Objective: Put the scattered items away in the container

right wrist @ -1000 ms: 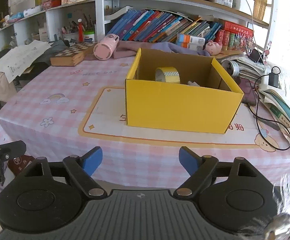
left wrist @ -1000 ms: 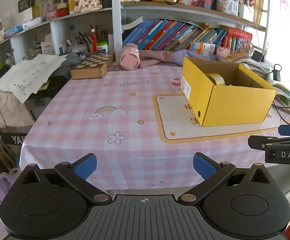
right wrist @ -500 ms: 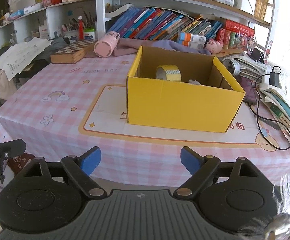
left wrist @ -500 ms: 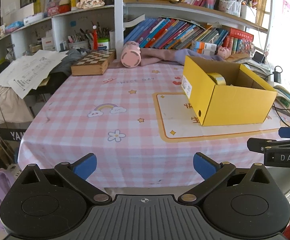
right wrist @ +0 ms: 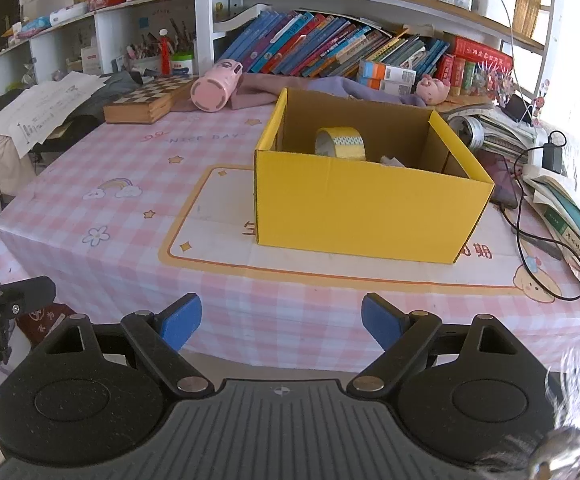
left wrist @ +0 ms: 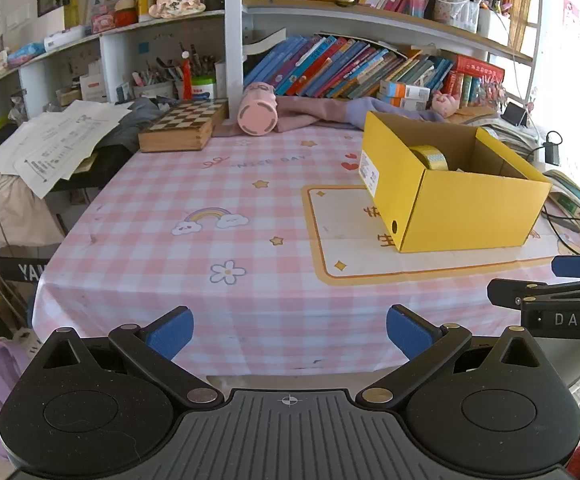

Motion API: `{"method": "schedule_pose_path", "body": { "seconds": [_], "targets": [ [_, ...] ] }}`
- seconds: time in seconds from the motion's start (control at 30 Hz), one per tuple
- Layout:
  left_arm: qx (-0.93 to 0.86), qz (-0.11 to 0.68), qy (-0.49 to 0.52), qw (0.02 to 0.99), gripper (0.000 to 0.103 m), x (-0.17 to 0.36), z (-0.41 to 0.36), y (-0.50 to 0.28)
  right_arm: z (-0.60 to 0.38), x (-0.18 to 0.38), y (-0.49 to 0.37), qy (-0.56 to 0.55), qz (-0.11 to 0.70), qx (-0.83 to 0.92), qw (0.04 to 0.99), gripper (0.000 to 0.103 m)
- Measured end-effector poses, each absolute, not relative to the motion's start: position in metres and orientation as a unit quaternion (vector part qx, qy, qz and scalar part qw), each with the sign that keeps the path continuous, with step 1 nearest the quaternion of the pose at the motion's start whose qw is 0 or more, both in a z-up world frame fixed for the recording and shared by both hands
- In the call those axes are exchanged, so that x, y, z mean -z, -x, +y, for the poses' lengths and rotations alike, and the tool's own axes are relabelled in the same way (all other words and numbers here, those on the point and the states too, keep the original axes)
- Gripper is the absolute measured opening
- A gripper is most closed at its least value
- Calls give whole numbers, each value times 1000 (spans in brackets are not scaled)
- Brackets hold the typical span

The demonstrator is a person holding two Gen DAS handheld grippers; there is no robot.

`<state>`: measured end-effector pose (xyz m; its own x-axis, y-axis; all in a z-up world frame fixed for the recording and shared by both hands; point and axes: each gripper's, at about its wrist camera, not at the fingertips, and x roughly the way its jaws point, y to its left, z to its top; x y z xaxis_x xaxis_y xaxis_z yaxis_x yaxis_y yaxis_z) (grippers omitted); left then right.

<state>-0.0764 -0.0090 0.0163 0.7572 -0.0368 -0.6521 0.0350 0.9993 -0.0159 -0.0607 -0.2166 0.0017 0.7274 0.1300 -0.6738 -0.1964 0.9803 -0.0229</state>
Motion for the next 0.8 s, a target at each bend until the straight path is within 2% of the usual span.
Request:
{"method": "schedule_pose_path", "body": {
  "seconds": [0.8],
  "targets": [
    [23,349,12,937,103,-14,-8,74,-219,0,57,41,362,-86,927,87]
  ]
}}
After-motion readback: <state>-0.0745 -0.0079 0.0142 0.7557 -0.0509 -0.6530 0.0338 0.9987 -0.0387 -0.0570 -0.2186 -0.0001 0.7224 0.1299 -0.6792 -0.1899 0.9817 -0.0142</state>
